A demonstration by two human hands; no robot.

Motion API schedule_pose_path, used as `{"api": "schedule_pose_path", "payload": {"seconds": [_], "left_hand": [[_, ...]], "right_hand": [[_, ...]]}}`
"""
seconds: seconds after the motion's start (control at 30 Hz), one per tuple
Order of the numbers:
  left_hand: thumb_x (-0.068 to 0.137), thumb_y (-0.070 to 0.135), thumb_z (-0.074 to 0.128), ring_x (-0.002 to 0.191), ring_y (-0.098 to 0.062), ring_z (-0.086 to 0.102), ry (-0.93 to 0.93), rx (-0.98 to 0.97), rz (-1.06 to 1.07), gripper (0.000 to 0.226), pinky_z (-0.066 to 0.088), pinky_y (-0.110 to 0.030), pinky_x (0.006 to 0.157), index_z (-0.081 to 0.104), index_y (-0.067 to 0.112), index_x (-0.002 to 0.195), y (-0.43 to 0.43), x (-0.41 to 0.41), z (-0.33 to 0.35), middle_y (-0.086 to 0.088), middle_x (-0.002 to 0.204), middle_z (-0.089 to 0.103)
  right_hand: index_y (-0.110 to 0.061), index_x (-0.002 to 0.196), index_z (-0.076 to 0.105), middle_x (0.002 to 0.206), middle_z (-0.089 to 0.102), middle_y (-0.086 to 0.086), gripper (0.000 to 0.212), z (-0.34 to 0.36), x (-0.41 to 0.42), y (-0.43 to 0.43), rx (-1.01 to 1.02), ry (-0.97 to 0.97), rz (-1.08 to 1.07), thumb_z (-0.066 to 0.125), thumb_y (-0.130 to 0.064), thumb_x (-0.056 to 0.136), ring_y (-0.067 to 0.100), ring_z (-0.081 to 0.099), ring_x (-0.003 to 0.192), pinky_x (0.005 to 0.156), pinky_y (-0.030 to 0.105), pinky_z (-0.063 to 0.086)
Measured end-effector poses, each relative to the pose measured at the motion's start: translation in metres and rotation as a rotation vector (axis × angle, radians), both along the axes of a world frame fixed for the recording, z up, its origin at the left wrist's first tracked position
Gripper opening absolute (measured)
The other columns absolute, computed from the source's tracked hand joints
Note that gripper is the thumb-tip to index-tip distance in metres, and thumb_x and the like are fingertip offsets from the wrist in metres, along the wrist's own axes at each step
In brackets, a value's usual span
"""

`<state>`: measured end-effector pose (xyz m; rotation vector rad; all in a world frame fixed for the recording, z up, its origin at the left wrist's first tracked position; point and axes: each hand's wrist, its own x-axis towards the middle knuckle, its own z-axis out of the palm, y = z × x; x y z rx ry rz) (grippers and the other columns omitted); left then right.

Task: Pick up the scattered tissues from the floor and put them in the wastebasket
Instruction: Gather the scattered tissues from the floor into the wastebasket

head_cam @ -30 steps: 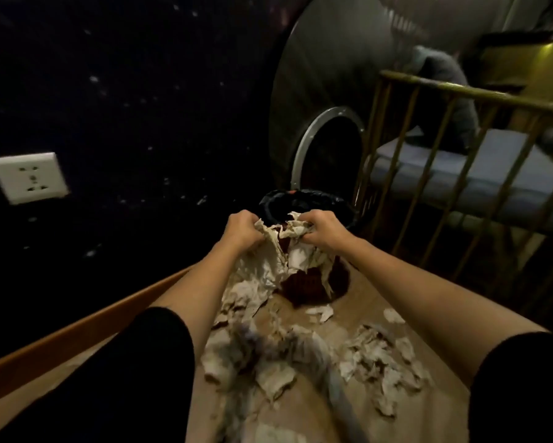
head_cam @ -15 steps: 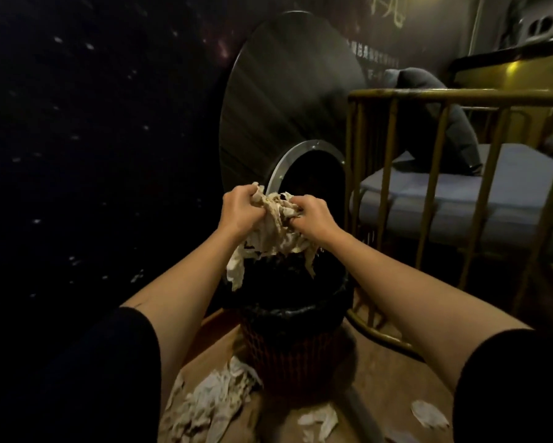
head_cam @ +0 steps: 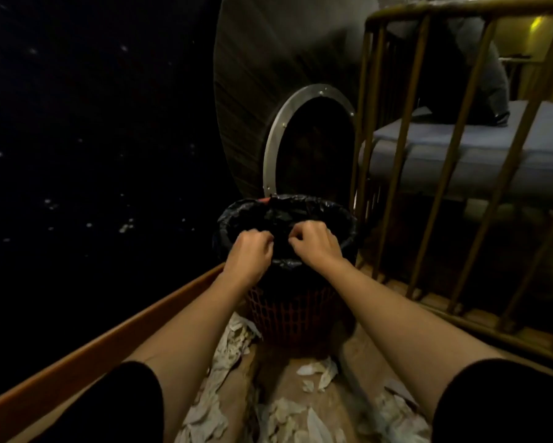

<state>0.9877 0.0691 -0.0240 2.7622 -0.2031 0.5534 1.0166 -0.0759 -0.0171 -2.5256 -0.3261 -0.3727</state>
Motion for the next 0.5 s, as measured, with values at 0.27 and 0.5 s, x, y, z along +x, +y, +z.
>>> {"api": "schedule_pose_path", "payload": {"seconds": [0.27,0.5], "left_hand": [[0.084,0.010,0.055,0.096,-0.028,0.053,-0.212,-0.142,-0.132,0.019,0.041,-0.033,0.083,0.062,0.010,0.102,-0.029,-0.106,-0.059,-0.010,0.099,0.061],[0.085,0.029,0.057,0.124,-0.034,0.043,0.576,-0.075,-0.181,0.047,0.037,-0.037,0.103,0.047,0.021,0.131,-0.054,-0.238,-0.188,-0.015,0.132,0.047]], "right_hand": [[-0.012,0.089,0.065,0.092,0.063,0.007,0.011,-0.062,-0.119,-0.033,0.398,-0.333,-0.053,0.058,-0.005,0.084,0.025,0.056,0.090,0.074,0.037,0.052],[-0.013,0.105,0.068,0.114,0.065,0.012,0.026,-0.187,-0.278,-0.097,0.336,0.413,-0.193,0.061,-0.007,0.080,0.027,0.059,0.108,0.090,0.032,0.047]]}}
